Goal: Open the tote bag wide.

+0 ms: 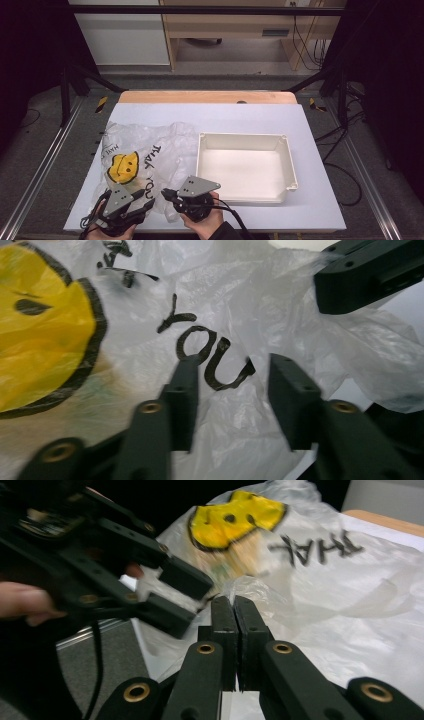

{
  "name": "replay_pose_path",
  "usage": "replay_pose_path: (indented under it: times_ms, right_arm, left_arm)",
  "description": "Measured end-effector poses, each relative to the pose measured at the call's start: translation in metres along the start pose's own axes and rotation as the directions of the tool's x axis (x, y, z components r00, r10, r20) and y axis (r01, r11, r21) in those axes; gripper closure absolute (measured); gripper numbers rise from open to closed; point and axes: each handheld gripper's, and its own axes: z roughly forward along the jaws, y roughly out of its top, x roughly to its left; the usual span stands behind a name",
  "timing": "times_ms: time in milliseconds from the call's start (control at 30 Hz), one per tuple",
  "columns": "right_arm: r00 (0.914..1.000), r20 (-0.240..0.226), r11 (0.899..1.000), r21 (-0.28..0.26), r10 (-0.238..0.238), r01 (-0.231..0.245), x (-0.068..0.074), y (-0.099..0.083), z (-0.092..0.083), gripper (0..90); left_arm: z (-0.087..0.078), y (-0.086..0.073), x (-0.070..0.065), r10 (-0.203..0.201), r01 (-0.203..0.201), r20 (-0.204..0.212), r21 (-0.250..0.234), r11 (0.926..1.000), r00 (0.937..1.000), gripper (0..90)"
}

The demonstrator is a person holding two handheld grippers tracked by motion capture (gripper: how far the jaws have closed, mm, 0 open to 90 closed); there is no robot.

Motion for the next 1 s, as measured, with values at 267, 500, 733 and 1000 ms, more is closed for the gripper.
replay_pose_path:
  times_ms: [267,500,733,1000]
  right_arm:
    - [0.9993,-0.037,1.0,-0.006,-0.01,0.01,-0.001,0.003,-0.007,73.4]
    - [0.9978,0.053,0.999,-0.033,0.041,-0.039,-0.023,-0.006,-0.034,67.1]
    - [0.9994,0.033,0.994,0.109,-0.013,0.01,-0.011,-0.029,0.012,78.4]
    - [0.9993,0.03,0.98,0.197,-0.023,0.017,-0.005,-0.043,0.052,90.0]
  left_arm:
    - [-0.003,-0.002,0.009,-0.022,0.022,-0.011,-0.008,0.9997,0.9997,89.7]
    - [-0.025,0.0,0.022,-0.075,0.072,-0.021,-0.134,0.9883,0.9969,90.0]
    - [-0.043,0.001,0.033,-0.078,0.069,-0.04,-0.198,0.9777,0.9961,90.0]
    - [-0.044,-0.012,0.049,-0.1,0.081,-0.095,-0.183,0.9797,0.9905,90.0]
